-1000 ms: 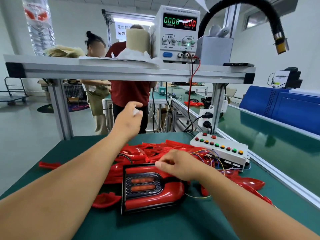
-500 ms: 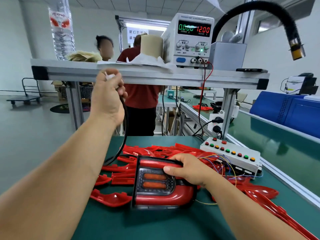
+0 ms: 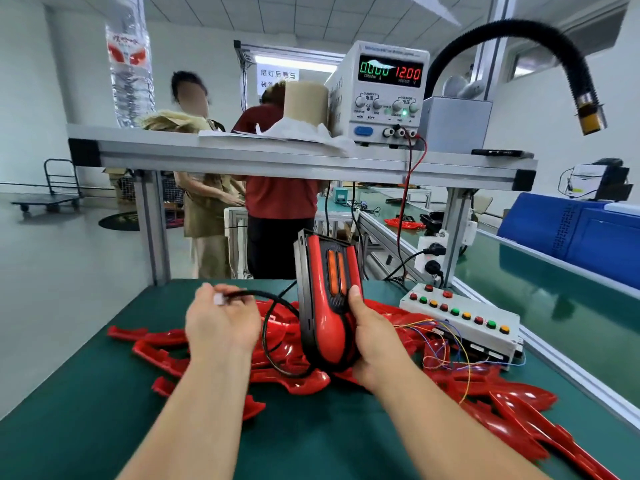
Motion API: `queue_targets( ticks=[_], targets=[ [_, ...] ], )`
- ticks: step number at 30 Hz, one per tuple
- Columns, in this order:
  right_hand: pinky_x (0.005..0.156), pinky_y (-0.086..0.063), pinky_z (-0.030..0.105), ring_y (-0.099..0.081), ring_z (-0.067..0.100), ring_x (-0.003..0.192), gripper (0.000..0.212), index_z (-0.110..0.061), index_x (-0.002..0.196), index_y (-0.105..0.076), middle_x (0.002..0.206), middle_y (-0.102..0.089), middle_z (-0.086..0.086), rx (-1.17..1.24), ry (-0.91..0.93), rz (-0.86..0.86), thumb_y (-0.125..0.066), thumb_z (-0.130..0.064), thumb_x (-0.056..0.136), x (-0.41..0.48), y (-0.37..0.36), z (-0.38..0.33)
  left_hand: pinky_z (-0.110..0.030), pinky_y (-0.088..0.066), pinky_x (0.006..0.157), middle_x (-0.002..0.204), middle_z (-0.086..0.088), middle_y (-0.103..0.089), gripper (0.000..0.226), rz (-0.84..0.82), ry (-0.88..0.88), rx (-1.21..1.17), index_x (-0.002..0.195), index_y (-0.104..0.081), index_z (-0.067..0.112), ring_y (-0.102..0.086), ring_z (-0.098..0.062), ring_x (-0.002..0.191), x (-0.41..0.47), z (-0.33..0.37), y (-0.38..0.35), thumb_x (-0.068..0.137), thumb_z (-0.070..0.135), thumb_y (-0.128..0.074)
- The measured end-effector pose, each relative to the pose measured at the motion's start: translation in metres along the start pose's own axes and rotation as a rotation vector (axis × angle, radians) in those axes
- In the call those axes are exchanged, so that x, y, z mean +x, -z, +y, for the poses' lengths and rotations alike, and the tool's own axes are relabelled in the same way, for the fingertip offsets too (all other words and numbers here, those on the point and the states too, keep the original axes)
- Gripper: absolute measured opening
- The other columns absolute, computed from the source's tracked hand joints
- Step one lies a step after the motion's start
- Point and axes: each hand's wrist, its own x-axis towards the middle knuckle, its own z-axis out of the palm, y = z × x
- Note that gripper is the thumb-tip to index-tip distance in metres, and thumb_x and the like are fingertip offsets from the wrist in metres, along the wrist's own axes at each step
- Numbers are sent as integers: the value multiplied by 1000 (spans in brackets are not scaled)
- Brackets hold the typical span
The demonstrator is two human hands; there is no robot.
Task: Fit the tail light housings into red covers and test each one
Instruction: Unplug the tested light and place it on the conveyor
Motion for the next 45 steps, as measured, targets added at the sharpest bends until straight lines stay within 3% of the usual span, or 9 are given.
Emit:
queue_targets(
  ticks=[5,9,13,20,24,29,34,39,45],
  targets=[
    [91,-52,54,-67,38,104,51,-7,117,-68,110,-71,19,-22,-78,-47,-58,-49,89,-6,-3,1,-26,-46,59,72,1,-53,30,-47,5,421,77,-46,19,-49,-11,60,4,-22,18,103,9,-37],
    [89,-54,49,-71,33,97,43,-10,107,-73,104,-74,15,-92,-112,-111,-60,-47,89,-12,-2,0,-19,-47,44,75,-6,-56,11,-70,-141,875,108,-48,14,-55,-11,54,5,-30,16,99,15,-54],
    [97,-51,50,-69,32,100,49,-7,109,-70,103,-74,13,-314,22,-30,-65,-50,87,-13,-4,6,-47,-50,87,106,-21,-67,34,-128,78,812,112,-55,10,-63,-27,86,-1,-36,11,96,39,-47],
    [100,-49,49,-69,30,99,52,-10,115,-65,104,-74,10,-327,41,12,-78,-43,77,-11,9,11,-34,-49,65,68,-14,-71,44,-118,259,848,80,-66,9,-69,-27,57,3,-34,4,101,36,-38],
    [87,-57,46,-73,29,89,36,-10,110,-64,95,-76,10,-298,92,-59,-75,-29,82,-14,12,5,-46,-47,97,101,-19,-61,28,-226,122,1005,92,-59,10,-58,-32,91,7,-22,1,98,30,-40],
    [70,-60,34,-74,26,83,20,-10,92,-77,96,-75,16,-264,173,-269,-70,-26,81,-17,12,-7,-17,-54,58,62,-2,-70,52,-273,-4,1142,77,-58,12,-68,-13,59,19,-13,1,108,38,-26],
    [76,-58,37,-73,27,84,25,-8,96,-76,98,-73,20,-180,192,-405,-71,-27,81,-14,12,-20,-50,-38,110,120,-10,-68,61,-356,-16,1244,102,-73,24,-57,-31,120,29,-9,6,103,56,-21],
    [66,-60,40,-74,25,78,14,-15,89,-78,92,-76,14,-109,246,-161,-69,-21,80,-5,17,-31,-32,-54,69,99,-3,-69,65,-338,56,1161,116,-68,25,-65,-14,79,25,-18,5,91,73,-32],
    [81,-59,48,-73,28,82,24,-16,106,-65,93,-75,9,-360,246,213,-70,-32,89,0,16,-23,-41,-59,81,110,4,-73,40,-497,141,1236,123,-60,31,-71,-17,99,-6,-50,16,97,56,-42]
  ],
)
